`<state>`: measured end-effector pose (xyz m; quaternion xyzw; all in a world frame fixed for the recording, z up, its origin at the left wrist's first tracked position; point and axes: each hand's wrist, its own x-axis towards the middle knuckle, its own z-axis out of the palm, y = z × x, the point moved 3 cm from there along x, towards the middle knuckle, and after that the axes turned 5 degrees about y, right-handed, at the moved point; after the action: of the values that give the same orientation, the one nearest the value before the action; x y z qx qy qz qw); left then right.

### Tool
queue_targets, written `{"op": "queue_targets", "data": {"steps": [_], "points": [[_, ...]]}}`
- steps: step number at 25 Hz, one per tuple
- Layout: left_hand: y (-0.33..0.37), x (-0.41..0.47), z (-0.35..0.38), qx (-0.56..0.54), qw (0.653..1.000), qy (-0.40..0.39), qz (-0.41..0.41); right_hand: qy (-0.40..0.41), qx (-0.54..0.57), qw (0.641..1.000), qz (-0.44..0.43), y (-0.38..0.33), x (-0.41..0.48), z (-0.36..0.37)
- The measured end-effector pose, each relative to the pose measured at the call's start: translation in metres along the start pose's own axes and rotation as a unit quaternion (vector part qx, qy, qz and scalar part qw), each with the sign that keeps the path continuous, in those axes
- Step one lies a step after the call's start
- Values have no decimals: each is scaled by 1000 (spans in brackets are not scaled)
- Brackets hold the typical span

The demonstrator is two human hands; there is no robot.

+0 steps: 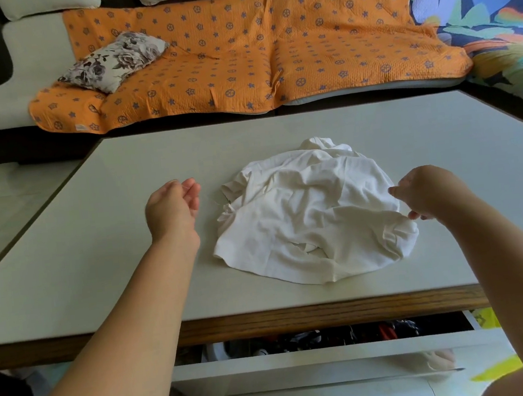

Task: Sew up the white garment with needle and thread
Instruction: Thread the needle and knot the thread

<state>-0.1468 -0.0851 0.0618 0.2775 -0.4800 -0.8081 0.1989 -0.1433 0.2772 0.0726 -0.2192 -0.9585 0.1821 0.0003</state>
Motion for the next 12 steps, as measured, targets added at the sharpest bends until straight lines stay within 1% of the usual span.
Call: {"op": "queue_targets", "data": {"steps": [1,2,3,4,5,6,7,9,10,12], "points": [[0,-7,5,-3,999,-47,-27,55,1,998,-26,-3,-2,-3],[0,-16,11,-6,993,-101,-57,120,40,990,-62,-9,-11,-9],[-1,-26,16,-2,984,-155,-87,178,104,972,-112,-19,-23,-13],[-2,-37,20,12,973,-203,-112,198,183,950,-160,-31,-36,-15],[-4,-46,24,29,961,-244,-129,161,276,928,-190,-44,-47,-14],[-6,-55,27,42,949,-277,-142,78,362,907,-203,-58,-58,-8],[-8,-61,30,52,939,-303,-153,-15,417,884,-209,-69,-67,1],[-13,-69,33,63,924,-334,-172,-169,467,843,-208,-83,-80,19],[-16,-71,34,68,920,-343,-179,-222,483,822,-204,-88,-84,26],[-21,-73,36,77,914,-351,-189,-277,506,793,-197,-92,-88,35]]}}
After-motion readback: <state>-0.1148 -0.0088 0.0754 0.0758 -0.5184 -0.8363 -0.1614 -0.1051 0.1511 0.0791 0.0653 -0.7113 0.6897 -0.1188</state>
